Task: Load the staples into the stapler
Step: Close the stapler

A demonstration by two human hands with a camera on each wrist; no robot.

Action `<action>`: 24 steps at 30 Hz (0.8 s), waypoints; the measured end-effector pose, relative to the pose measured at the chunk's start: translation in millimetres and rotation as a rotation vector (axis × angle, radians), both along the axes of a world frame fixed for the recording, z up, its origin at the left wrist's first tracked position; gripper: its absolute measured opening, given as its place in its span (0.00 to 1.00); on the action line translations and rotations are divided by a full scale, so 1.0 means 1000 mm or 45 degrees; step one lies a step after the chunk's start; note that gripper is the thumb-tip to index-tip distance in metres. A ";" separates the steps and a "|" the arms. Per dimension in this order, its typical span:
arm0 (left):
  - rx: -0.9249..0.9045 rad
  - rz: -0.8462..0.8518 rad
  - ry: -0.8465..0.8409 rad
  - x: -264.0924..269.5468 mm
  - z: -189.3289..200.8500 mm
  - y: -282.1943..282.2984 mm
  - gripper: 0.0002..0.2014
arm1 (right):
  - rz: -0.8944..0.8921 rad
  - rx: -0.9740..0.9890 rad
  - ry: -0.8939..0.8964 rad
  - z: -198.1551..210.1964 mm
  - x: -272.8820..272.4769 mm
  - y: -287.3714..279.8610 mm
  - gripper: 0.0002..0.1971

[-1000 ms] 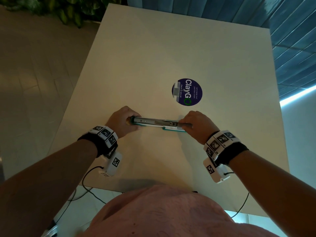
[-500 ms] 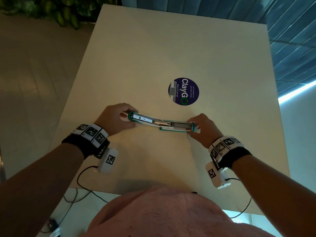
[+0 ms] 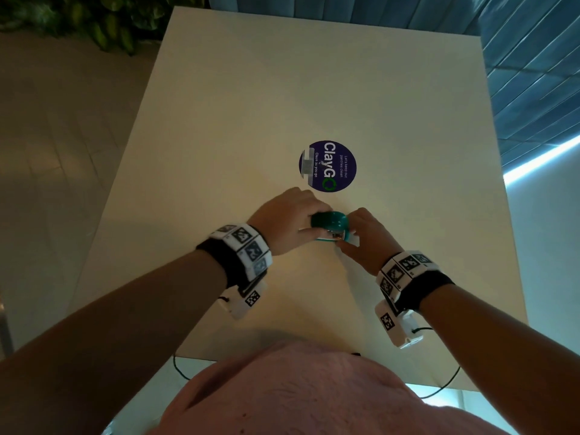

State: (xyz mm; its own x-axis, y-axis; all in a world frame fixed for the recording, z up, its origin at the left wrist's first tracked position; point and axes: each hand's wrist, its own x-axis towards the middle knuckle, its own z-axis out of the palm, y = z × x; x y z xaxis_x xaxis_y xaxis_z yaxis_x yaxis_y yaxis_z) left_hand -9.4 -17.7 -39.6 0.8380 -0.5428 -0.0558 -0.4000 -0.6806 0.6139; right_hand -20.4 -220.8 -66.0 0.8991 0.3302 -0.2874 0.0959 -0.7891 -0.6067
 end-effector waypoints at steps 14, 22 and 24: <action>0.099 -0.054 0.065 0.008 -0.020 -0.020 0.22 | 0.018 0.009 -0.008 -0.003 0.002 -0.001 0.17; 0.063 0.019 0.044 0.003 -0.019 -0.013 0.29 | 0.011 -0.006 -0.034 -0.003 0.000 -0.002 0.19; 0.076 0.114 0.027 0.000 -0.021 -0.003 0.33 | 0.004 -0.006 -0.027 -0.002 0.000 -0.002 0.19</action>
State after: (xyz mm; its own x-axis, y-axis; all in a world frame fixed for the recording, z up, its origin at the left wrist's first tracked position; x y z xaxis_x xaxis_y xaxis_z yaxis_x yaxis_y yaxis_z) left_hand -9.3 -20.6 -61.1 0.8812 -0.4611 -0.1039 -0.3234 -0.7485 0.5790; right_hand -20.9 -222.5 -67.9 0.9038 0.3321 -0.2700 0.1112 -0.7914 -0.6011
